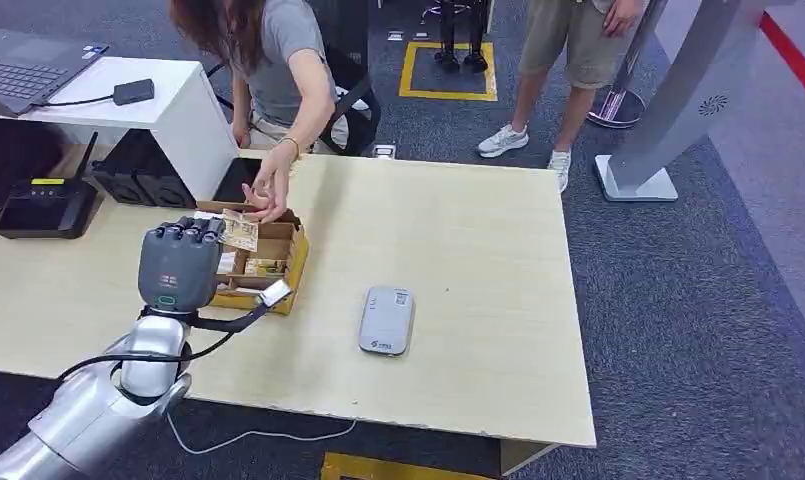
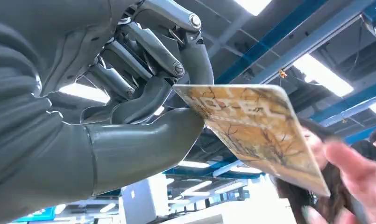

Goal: Pass the card to the sensor for recognition and then transmit it.

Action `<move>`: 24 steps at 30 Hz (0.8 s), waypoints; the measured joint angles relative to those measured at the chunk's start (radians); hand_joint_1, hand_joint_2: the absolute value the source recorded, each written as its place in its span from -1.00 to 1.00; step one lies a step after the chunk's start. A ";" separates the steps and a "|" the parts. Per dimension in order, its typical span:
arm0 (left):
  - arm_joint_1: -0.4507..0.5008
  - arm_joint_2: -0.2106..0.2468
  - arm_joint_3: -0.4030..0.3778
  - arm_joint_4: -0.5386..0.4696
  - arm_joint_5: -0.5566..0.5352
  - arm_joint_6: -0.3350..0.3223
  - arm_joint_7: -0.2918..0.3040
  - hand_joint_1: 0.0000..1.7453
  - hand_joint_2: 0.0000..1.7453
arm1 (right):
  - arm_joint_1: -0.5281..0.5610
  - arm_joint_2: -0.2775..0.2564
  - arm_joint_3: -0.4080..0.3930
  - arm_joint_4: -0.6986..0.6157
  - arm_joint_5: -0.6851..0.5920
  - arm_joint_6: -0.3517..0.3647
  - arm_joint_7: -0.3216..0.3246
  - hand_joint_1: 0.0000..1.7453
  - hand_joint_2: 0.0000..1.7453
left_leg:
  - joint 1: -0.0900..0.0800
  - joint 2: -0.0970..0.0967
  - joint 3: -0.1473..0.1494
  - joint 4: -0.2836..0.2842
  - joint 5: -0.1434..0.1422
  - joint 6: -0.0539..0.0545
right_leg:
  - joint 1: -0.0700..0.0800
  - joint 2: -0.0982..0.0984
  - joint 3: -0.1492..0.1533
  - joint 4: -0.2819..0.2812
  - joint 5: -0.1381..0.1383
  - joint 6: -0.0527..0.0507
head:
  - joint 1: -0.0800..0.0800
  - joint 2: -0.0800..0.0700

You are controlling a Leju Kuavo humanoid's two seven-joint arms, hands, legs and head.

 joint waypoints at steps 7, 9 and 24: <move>-0.005 0.005 -0.011 0.000 0.000 -0.002 0.014 1.00 1.00 | 0.000 0.000 0.000 0.000 0.004 0.001 -0.001 -1.00 1.00 | 0.000 0.000 0.000 0.000 0.000 0.000 | 0.000 0.000 0.000 0.000 0.000 0.000 | 0.000 0.000; -0.021 0.013 -0.015 0.000 0.000 -0.009 0.020 1.00 1.00 | 0.000 0.000 0.003 0.000 0.009 0.002 -0.005 -1.00 1.00 | 0.000 0.000 0.000 0.000 0.000 0.000 | 0.000 0.000 0.000 0.000 0.000 0.000 | 0.000 0.000; -0.183 -0.064 0.142 0.344 0.001 0.023 -0.156 0.22 1.00 | -0.013 0.000 0.052 0.000 0.059 0.020 -0.014 -1.00 1.00 | 0.000 0.002 0.000 0.000 0.000 0.000 | 0.000 0.001 0.000 0.000 0.001 -0.001 | 0.000 0.000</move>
